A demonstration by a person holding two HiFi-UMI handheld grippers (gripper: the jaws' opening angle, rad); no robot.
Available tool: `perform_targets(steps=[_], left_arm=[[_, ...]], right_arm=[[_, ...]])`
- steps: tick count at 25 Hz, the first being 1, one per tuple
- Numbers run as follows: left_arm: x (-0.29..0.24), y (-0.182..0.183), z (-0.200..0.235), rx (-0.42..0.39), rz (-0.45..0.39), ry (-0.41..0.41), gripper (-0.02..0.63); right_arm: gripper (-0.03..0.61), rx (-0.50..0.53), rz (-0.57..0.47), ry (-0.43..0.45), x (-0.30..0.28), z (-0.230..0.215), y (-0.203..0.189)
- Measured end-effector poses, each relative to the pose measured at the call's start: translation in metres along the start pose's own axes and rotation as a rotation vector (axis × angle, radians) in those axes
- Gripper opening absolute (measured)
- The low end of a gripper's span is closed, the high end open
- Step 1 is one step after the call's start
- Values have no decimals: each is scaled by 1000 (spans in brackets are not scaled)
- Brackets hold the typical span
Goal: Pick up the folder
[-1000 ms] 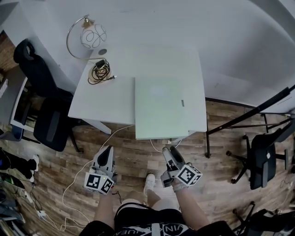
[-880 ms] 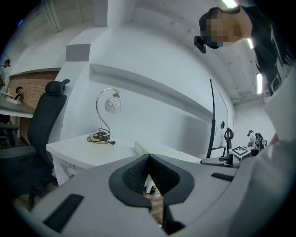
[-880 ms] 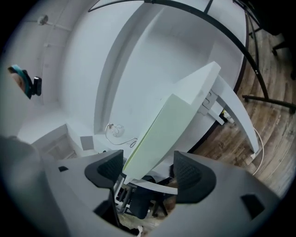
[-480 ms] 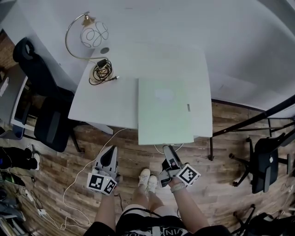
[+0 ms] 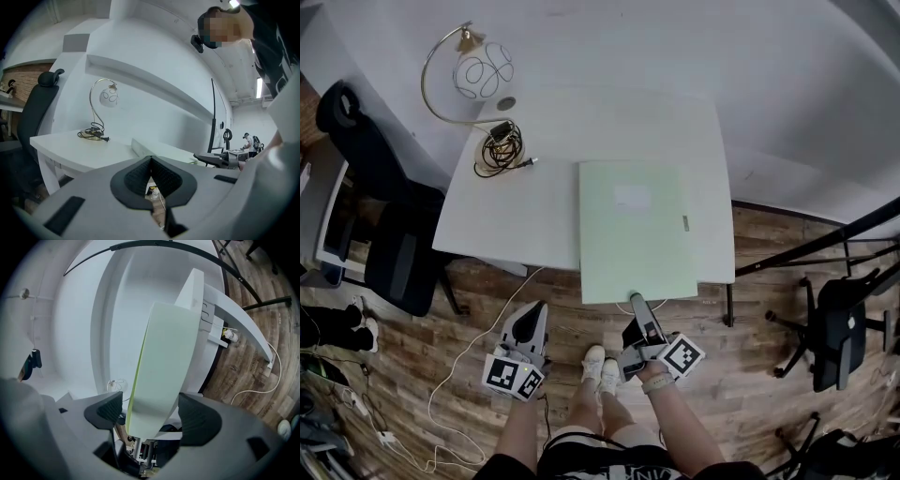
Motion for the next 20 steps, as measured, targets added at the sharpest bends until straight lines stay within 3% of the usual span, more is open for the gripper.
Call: perform_targets(steps=[20], left_arm=[[0,-26,6,37,25,-20,14]], right_arm=[[345,-92,-82,-3,-27,-17,-3]])
Point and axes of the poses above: the fingertips, and each gripper's own axes: x backward along the fingers, z to its left, y out of its top, the point moved 10 cm from there along x, backward along the fingers, and after that the axes turned 13 degrees about -x, right-handed, at the moved point
